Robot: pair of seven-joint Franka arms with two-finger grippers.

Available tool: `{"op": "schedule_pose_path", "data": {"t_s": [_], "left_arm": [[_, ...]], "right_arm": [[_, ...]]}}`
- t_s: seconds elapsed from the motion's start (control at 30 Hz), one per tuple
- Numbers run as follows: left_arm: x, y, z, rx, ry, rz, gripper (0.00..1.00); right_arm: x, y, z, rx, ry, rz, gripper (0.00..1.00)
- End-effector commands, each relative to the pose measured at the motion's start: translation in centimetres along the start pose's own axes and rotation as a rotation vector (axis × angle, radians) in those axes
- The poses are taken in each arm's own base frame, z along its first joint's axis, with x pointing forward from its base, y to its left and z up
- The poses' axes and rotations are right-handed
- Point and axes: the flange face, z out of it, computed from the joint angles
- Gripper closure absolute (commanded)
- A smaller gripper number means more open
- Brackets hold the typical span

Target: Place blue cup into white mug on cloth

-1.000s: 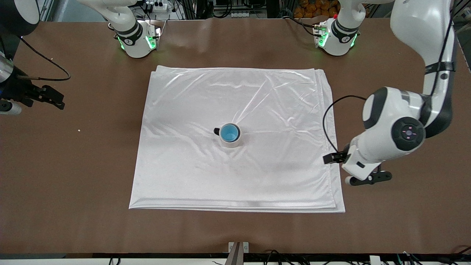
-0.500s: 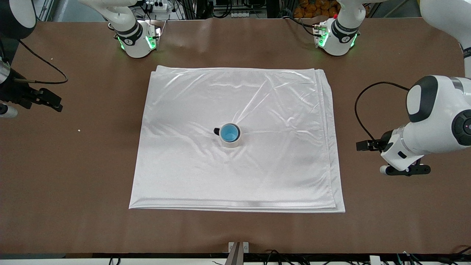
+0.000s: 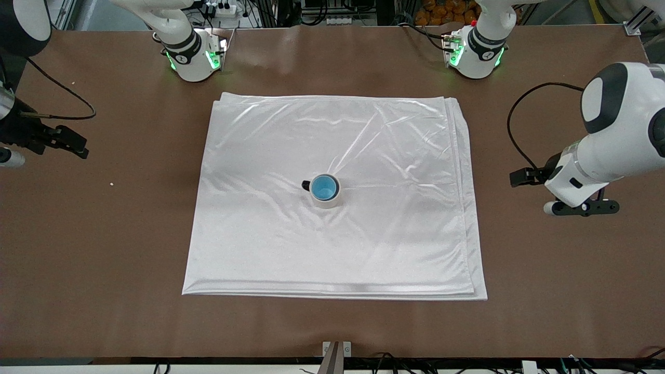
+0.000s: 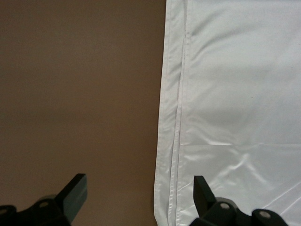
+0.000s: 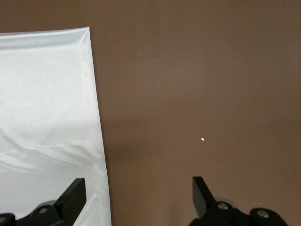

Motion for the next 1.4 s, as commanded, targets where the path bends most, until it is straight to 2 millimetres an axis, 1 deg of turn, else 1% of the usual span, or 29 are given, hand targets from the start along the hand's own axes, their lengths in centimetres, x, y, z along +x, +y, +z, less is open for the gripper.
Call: {"op": "schedule_pose_path", "data": {"t_s": [0.0,0.1,0.17,0.23,0.33,0.5,0.53,0.6,0.77,0.97,1.1,1.2,1.3,1.37], "left_arm": [[-3.7,-0.3,-1.1,-0.003,0.019,0.018,0.00],[-4.8,-0.4,-1.7,0.001,0.033,0.016,0.00],[-5.1,-0.5,-2.3,-0.009,0.044,0.010,0.00],[-5.3,-1.1,-3.0,-0.020,0.056,-0.004,0.00],[-5.9,-1.6,-4.6,-0.036,0.085,-0.020,0.00],[-7.1,-1.8,-7.3,-0.036,0.135,-0.022,0.00],[-7.2,-1.9,-7.5,-0.036,0.135,-0.020,0.00],[-7.4,-2.0,-8.6,-0.036,0.150,-0.006,0.00],[-7.5,-2.0,-10.0,-0.037,0.170,0.005,0.00],[-7.2,-2.2,-12.4,-0.030,0.219,0.011,0.00],[-7.1,-2.6,-13.8,-0.030,0.242,0.008,0.00],[-6.9,-2.8,-14.1,-0.028,0.227,0.021,0.00],[-6.8,-3.5,-14.5,-0.030,0.220,0.029,0.00],[-6.9,-3.5,-14.7,-0.030,0.212,0.030,0.00]], "right_arm": [[0.3,-0.4,-0.3,0.008,0.000,0.011,0.00],[0.3,-0.3,-0.3,0.008,0.000,0.014,0.00],[0.3,-0.3,-0.3,0.008,0.000,0.013,0.00],[0.3,-0.3,-0.3,0.008,-0.002,0.013,0.00],[0.3,-0.3,-0.3,0.008,0.001,0.011,0.00],[0.3,-0.3,-0.2,0.008,-0.002,0.013,0.00],[0.3,-0.2,-0.3,0.008,0.000,0.014,0.00],[0.3,-0.2,-0.2,0.008,-0.002,0.014,0.00],[0.3,-0.3,-0.2,0.008,-0.003,0.013,0.00],[0.3,-0.1,-0.2,0.008,-0.004,0.016,0.00],[0.3,-0.4,-0.2,0.009,-0.005,0.011,0.00],[0.3,-0.4,-0.3,0.011,-0.002,0.012,0.00],[0.3,-0.2,-0.1,0.011,-0.004,0.015,0.00],[0.3,0.0,-0.1,0.011,-0.005,0.018,0.00]]}}
